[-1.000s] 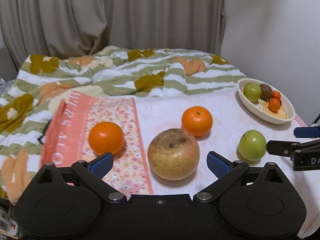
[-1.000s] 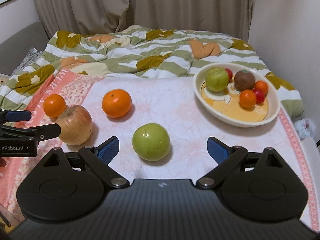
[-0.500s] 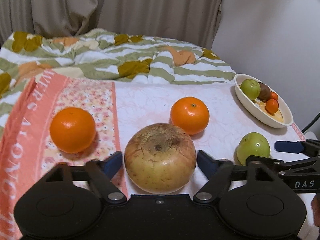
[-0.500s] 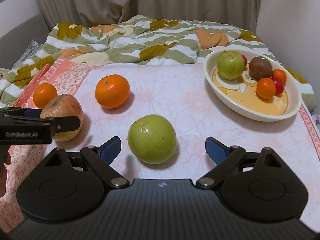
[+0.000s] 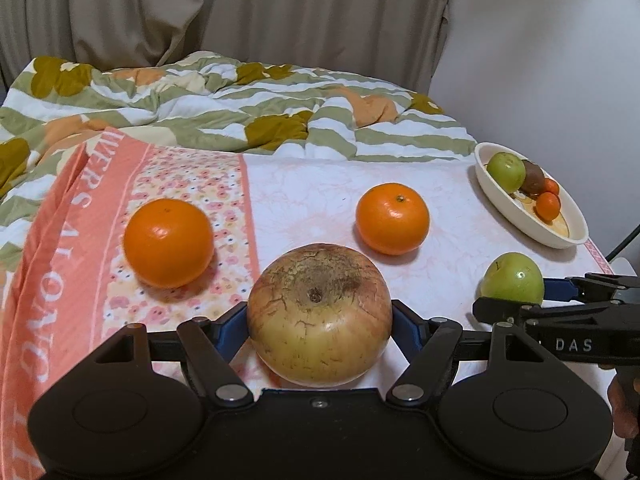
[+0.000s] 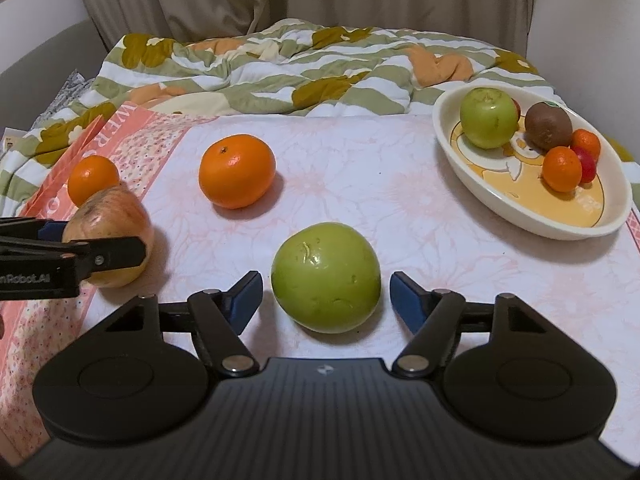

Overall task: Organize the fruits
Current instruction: 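Grasp the large yellow apple with the left tool while the right tool grasps the green apple, then lift and carry the large apple and green apple over the bowl with both tools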

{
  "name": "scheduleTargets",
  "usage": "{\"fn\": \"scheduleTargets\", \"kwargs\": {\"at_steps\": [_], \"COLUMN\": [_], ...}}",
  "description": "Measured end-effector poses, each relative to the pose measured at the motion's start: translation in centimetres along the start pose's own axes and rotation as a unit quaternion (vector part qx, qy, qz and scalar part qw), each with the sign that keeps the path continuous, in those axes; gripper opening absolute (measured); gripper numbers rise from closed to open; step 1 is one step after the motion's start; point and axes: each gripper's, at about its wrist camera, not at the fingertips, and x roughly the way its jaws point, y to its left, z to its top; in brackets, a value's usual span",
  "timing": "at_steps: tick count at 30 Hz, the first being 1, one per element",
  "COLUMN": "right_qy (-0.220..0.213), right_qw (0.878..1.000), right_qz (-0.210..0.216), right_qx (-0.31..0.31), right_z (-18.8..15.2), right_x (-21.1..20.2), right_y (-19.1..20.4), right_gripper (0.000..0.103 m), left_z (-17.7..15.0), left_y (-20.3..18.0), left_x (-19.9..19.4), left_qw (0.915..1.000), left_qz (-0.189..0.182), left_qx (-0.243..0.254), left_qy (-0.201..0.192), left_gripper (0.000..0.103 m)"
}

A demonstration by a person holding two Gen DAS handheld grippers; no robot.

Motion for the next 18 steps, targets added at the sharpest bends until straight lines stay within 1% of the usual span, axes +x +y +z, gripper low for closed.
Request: {"fn": "scheduleTargets", "kwargs": {"at_steps": [2,3,7,10,18], "right_qy": [0.001,0.002,-0.002,-0.007,-0.021], "right_qw": [1.000,1.000,1.000,1.000,1.000], "right_qz": [-0.002,-0.002,-0.009,-0.006,-0.003], "right_qx": [-0.001,-0.001,-0.009,-0.013,-0.011], "right_z": [0.0,0.0,0.1,0.2,0.9], "right_x": [0.1,0.2,-0.1,-0.8,-3.5], "right_y": [0.0,0.1,0.4,0.7,1.2], "right_gripper": [0.078,0.072,0.072,0.072,0.072], "left_z": [-0.2,-0.3,-0.7,-1.0,-0.8], "left_y": [0.1,0.2,0.3,0.4,-0.4], "left_x": [-0.2,-0.4,-1.0,-1.7,-4.6], "left_qw": [1.0000,1.0000,0.9999,0.9999,0.9996], "left_qz": [0.003,0.004,0.010,0.011,0.009], "left_qx": [-0.001,-0.002,-0.004,-0.007,-0.011], "left_qy": [0.000,0.000,0.000,-0.004,-0.025], "left_gripper": [0.077,0.077,0.077,0.077,0.077]}}
